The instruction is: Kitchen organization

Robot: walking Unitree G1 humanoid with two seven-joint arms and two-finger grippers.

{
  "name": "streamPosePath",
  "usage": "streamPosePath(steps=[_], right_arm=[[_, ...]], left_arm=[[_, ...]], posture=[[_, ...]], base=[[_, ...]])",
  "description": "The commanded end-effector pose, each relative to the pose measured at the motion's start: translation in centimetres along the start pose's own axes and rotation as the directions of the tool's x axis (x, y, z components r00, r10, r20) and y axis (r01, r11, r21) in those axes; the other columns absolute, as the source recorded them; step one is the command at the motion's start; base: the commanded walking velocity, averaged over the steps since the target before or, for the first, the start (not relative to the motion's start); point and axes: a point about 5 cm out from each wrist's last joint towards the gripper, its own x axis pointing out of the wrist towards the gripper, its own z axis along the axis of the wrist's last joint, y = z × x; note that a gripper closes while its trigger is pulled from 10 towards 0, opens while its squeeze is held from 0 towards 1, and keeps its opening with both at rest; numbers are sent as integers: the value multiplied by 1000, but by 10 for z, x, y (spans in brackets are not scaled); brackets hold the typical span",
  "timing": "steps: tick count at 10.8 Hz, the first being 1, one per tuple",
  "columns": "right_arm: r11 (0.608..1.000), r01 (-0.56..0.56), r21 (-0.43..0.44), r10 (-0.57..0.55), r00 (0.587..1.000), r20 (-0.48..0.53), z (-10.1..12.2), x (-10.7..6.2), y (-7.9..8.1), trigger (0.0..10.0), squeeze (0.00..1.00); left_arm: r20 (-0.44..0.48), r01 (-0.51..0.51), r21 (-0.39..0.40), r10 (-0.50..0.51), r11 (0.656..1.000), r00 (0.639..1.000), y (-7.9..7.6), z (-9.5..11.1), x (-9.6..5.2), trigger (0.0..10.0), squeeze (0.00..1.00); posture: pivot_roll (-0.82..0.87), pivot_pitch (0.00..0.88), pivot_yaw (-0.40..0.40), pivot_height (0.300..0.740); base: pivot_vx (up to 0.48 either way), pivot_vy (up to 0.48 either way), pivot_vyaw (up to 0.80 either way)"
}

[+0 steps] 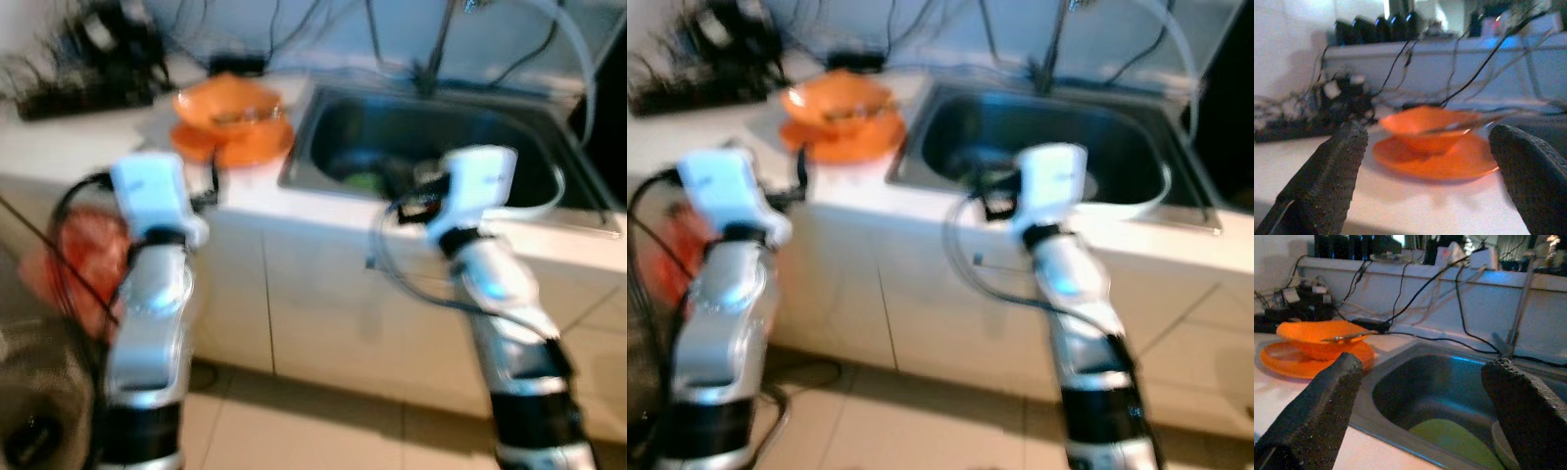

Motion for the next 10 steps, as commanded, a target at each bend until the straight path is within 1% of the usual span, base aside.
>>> streamPosePath(steps=[1, 4, 5, 6, 7, 8, 10], right_arm=[[1000, -18, 6, 18, 1000, 13, 2, 1, 6, 10000, 67], [1000, -10, 12, 10, 1000, 12, 2, 0, 4, 10000, 63], [1000, -12, 20, 12, 1000, 3, 0, -2, 6, 10000, 63], [1000, -16, 21, 16, 1000, -4, -1, -5, 7, 10000, 59], [1000, -12, 22, 13, 1000, -14, -2, -7, 4, 10000, 63], [1000, -10, 22, 11, 1000, -18, -2, -8, 3, 10000, 59], [999, -16, 35, 17, 999, -28, -2, -6, 4, 10000, 51]], left_arm=[[-3, -34, 10, 34, 999, 999, 5, -1, 0, 10000, 0], [-17, -48, 28, 49, 998, 999, 6, -8, 0, 10000, 0], [-40, -48, 36, 50, 998, 998, 6, -15, -4, 10000, 0], [-45, -46, 37, 48, 998, 998, 5, -17, -8, 10000, 0], [-51, -44, 33, 46, 998, 998, 4, -18, -13, 10000, 0], [-51, -45, 30, 46, 999, 998, 3, -18, -15, 10000, 0], [-52, -59, 15, 60, 998, 997, 8, -15, -13, 10000, 0]], posture=[[50, 82, -14, 740], [54, 83, -11, 740], [55, 96, -15, 740], [53, 106, -19, 740], [53, 121, -26, 740], [54, 127, -30, 740], [60, 142, -34, 740]], base=[[0, 0, 0], [0, 0, 0], [0, 0, 0], [0, 0, 0], [0, 0, 0], [0, 0, 0], [0, 0, -800]])
